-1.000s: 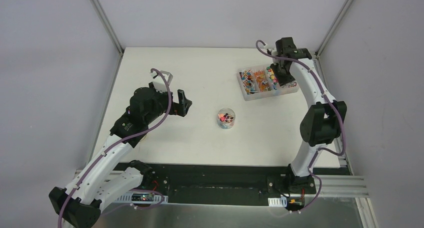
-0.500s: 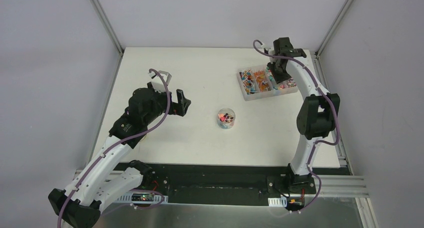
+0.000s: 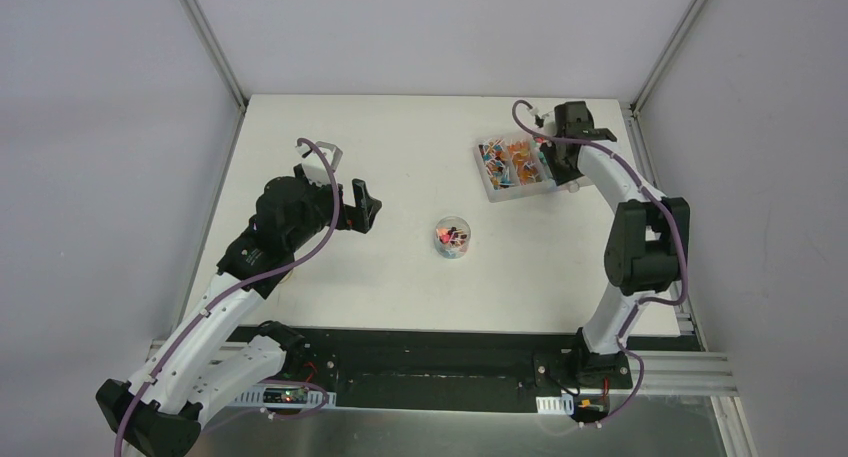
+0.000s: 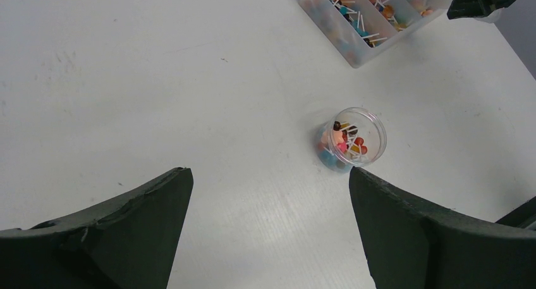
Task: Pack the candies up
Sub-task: Scoop the fake candies from the storage box.
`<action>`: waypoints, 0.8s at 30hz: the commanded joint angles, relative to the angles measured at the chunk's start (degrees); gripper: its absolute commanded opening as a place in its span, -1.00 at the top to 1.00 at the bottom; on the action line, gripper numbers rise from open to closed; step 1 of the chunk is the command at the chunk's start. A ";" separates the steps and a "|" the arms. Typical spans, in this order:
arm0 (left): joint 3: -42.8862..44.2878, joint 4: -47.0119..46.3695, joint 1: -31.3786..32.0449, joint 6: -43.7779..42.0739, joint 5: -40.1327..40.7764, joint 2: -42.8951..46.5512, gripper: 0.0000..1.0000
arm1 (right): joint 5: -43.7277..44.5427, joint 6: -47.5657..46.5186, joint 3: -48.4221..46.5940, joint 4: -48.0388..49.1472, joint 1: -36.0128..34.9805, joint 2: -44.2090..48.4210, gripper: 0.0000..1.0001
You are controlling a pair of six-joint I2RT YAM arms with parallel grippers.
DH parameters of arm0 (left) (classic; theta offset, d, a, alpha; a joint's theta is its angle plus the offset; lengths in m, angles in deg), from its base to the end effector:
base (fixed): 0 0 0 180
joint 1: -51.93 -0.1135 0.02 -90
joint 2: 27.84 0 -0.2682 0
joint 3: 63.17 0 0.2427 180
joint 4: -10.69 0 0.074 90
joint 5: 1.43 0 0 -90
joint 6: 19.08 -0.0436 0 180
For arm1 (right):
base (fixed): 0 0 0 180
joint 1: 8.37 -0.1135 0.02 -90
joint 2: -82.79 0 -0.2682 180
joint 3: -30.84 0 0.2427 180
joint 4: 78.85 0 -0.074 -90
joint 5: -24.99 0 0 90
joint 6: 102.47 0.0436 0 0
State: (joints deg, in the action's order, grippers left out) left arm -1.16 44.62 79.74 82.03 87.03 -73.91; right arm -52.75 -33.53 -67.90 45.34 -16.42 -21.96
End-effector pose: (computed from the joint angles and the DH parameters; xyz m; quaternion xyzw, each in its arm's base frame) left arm 0.1579 -0.0846 0.3370 0.1253 0.7992 -0.2061 0.5506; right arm 0.3822 0.0447 0.2447 -0.2172 0.9400 -0.1303 0.2288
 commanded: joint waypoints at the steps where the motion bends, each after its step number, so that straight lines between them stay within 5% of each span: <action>1: -0.33 -2.46 0.58 -0.72 0.63 0.94 -0.99 | -4.89 0.71 4.20 8.34 0.59 4.64 1.00; 24: -0.36 -2.30 0.58 -0.85 0.96 1.04 -0.98 | -9.07 3.21 30.55 35.76 3.42 21.34 1.00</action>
State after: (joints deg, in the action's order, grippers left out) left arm -1.18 44.62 79.74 82.01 87.03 -73.91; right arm -59.92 -31.57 -39.88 73.95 -13.32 -5.57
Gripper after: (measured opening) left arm 0.992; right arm 0.313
